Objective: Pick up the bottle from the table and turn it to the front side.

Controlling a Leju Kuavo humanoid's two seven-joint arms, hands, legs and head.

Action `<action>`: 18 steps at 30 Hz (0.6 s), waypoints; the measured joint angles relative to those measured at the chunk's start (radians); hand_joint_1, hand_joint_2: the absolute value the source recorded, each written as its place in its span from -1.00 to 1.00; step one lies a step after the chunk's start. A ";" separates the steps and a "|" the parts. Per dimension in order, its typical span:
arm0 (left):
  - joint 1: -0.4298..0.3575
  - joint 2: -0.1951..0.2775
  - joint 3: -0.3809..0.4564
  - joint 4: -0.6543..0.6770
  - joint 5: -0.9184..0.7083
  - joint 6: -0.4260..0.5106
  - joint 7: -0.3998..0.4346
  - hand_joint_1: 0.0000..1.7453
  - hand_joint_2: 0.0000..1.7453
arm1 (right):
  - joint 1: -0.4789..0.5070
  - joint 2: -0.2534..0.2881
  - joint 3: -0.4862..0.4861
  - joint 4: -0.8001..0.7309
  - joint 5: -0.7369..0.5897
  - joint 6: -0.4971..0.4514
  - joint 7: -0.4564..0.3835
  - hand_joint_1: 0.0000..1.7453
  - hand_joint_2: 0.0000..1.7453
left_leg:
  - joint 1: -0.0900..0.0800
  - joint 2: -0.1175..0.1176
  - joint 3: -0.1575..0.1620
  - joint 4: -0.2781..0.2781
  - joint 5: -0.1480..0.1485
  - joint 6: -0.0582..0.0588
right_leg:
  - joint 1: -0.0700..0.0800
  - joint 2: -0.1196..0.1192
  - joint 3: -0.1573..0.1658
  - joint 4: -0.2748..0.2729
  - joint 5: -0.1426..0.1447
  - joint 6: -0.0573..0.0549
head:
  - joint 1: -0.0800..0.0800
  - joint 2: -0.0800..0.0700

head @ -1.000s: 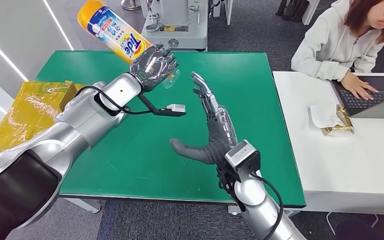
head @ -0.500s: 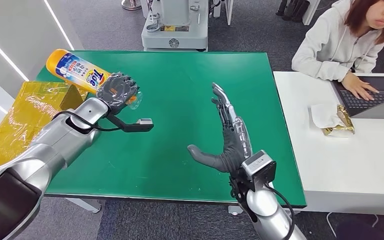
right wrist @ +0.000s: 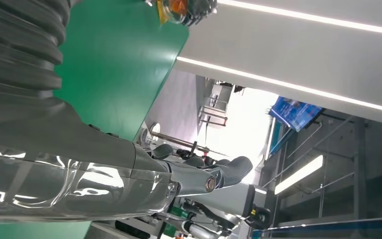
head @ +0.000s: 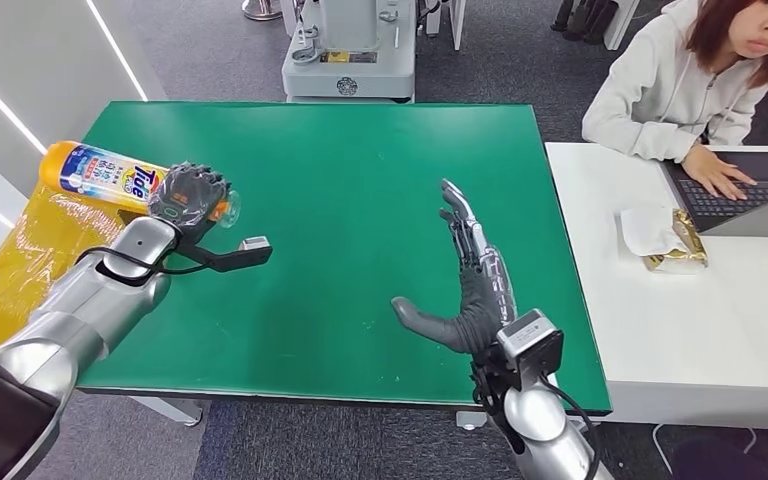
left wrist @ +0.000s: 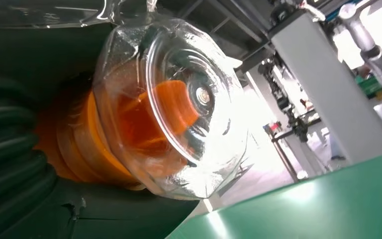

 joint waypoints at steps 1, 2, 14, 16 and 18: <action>0.012 0.008 0.008 0.000 -0.003 0.004 -0.003 1.00 1.00 | 0.001 -0.001 -0.003 0.000 -0.001 0.001 -0.002 -1.00 1.00 | 0.000 0.000 0.000 0.000 0.000 0.000 | 0.000 0.000 0.000 0.000 0.000 0.000 | 0.000 0.000; 0.026 0.016 0.015 -0.001 -0.007 0.008 -0.005 1.00 1.00 | 0.003 -0.003 -0.006 0.000 -0.003 0.003 -0.004 -1.00 1.00 | 0.000 0.000 0.000 0.000 0.000 0.000 | 0.000 0.000 0.000 0.000 0.000 0.000 | 0.000 0.000; 0.222 0.096 0.080 -0.004 -0.075 0.012 -0.030 1.00 1.00 | 0.014 -0.018 -0.021 0.005 -0.033 0.015 -0.029 -1.00 1.00 | 0.000 0.001 0.000 0.000 0.000 0.000 | 0.000 0.000 -0.001 0.000 0.000 0.000 | 0.000 0.000; 0.236 0.102 0.085 -0.005 -0.077 0.009 -0.033 1.00 1.00 | 0.014 -0.018 -0.021 0.008 -0.033 0.015 -0.029 -1.00 1.00 | 0.000 0.000 -0.001 0.000 0.000 0.000 | 0.000 0.000 -0.001 0.000 0.000 0.000 | 0.000 0.000; 0.244 0.107 0.091 -0.006 -0.078 0.000 -0.040 1.00 1.00 | 0.014 -0.018 -0.021 0.009 -0.034 0.016 -0.030 -1.00 1.00 | 0.000 0.001 -0.001 0.000 0.000 0.000 | 0.000 0.000 -0.001 0.000 0.000 0.000 | 0.000 0.000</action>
